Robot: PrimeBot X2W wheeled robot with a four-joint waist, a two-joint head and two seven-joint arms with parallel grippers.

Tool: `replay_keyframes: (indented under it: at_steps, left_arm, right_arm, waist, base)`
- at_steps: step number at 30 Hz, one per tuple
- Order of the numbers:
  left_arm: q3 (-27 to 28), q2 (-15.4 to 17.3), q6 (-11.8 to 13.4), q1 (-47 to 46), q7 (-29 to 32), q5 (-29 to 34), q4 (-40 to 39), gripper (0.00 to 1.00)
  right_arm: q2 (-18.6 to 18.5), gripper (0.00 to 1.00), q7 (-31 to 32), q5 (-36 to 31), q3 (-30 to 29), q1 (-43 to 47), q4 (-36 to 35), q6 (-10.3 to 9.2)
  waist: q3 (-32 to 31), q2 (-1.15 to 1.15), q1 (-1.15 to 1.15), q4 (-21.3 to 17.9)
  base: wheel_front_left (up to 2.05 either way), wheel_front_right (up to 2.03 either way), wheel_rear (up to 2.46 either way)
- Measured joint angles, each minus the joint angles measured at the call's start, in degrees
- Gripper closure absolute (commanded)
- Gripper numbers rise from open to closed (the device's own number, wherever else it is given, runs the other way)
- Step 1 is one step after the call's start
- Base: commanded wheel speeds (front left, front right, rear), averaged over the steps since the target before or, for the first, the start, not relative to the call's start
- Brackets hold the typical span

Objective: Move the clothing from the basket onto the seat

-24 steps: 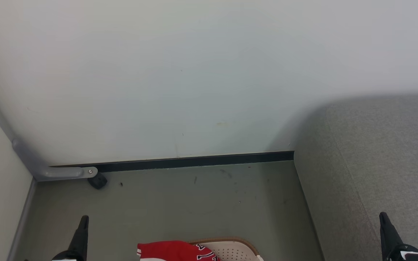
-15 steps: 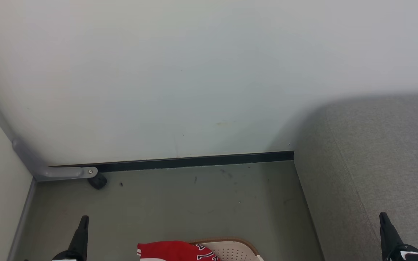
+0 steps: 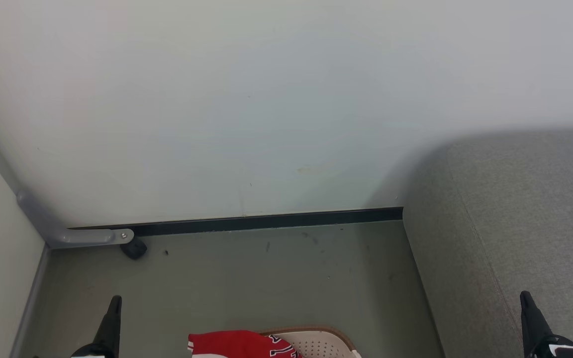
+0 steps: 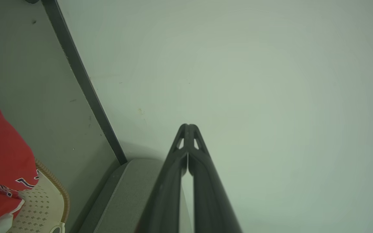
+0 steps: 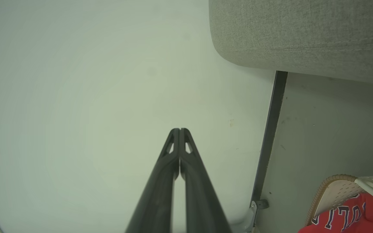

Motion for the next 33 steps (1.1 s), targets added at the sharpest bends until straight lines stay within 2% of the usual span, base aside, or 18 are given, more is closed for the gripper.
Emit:
replay_keyframes:
  at_steps: [27,28,33]
  left_arm:
    - [0.0,0.0,0.0,0.0,0.0,0.0,0.0,1.0]
    - [0.0,0.0,0.0,0.0,0.0,0.0,0.0,0.0]
    - [-0.26,-0.67,0.11,1.96,-0.02,0.0,2.58,0.0]
  right_arm:
    - [0.0,1.0,0.0,0.0,0.0,0.0,0.0,0.0]
    - [0.0,0.0,0.0,0.0,0.0,0.0,0.0,0.0]
    - [0.79,0.0,-0.02,-0.03,0.29,1.72,2.43,-0.11]
  waist:
    - [0.0,0.0,0.0,0.0]
    - [0.0,0.0,0.0,0.0]
    - [0.0,0.0,0.0,0.0]
  base:
    - [0.0,0.0,0.0]
    - [0.0,0.0,0.0]
    - [0.0,0.0,0.0]
